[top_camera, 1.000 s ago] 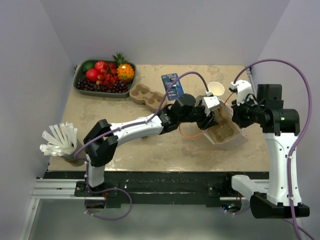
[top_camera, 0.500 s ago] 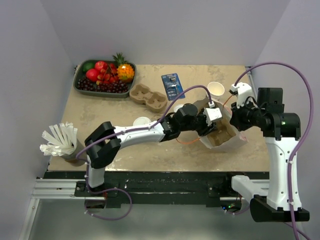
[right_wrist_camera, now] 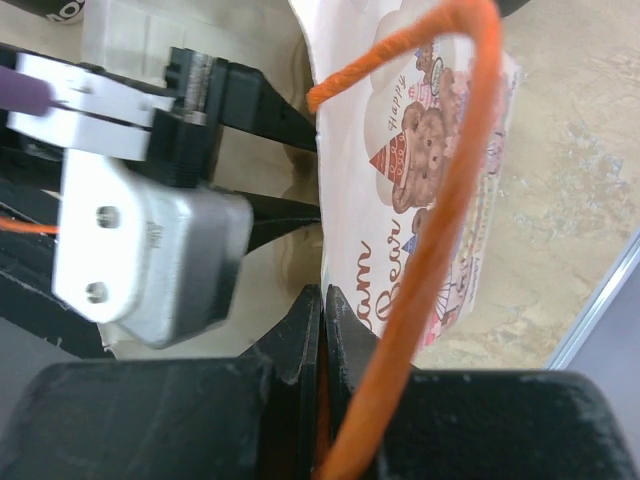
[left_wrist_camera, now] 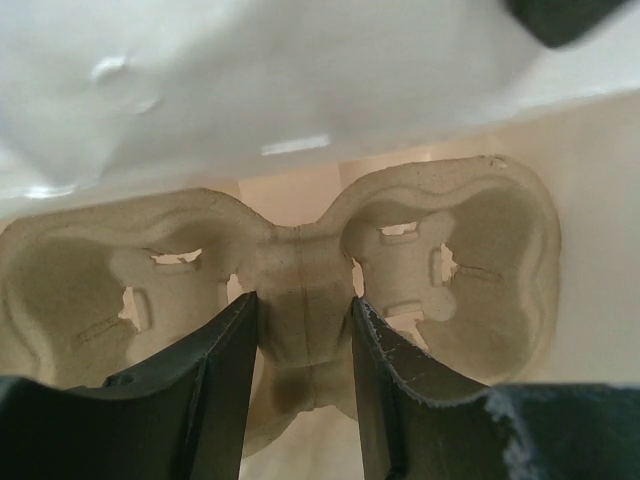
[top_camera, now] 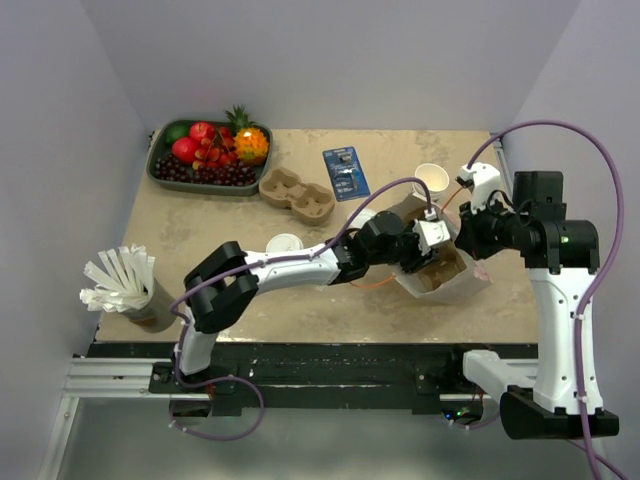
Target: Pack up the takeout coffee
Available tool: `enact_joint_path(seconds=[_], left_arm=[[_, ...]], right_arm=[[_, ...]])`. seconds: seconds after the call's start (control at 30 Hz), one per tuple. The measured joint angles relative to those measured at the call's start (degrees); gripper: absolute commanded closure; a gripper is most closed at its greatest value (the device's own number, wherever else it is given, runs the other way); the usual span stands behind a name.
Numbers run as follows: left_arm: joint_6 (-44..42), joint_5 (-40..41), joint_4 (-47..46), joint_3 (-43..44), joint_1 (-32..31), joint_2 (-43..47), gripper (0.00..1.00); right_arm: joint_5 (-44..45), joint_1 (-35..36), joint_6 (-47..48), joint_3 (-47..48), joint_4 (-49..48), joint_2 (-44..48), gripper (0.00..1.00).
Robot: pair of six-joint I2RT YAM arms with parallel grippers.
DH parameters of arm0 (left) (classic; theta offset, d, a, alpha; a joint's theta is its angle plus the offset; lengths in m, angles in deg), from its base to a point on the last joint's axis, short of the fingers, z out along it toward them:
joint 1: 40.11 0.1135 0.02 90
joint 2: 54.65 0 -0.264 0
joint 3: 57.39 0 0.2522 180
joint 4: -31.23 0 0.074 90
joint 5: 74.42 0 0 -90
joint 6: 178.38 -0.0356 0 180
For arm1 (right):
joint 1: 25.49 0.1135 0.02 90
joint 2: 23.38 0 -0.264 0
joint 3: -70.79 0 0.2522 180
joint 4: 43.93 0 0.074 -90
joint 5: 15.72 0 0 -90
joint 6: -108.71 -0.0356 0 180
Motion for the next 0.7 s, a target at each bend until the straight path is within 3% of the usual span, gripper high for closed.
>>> enact_joint_path(seconds=[0.23,0.7], left_arm=[[-1.07,0.28,0.76,3.28,-0.04,-2.14,1.0],[-2.54,0.57,-0.94,-1.55,-0.28,-0.87,1.0]], right_arm=[[-0.15,0.0,-0.02,0.72,-0.04,-0.07,1.0],[-0.09,0.0,-0.48,0.74,0.04,-0.07,1.0]])
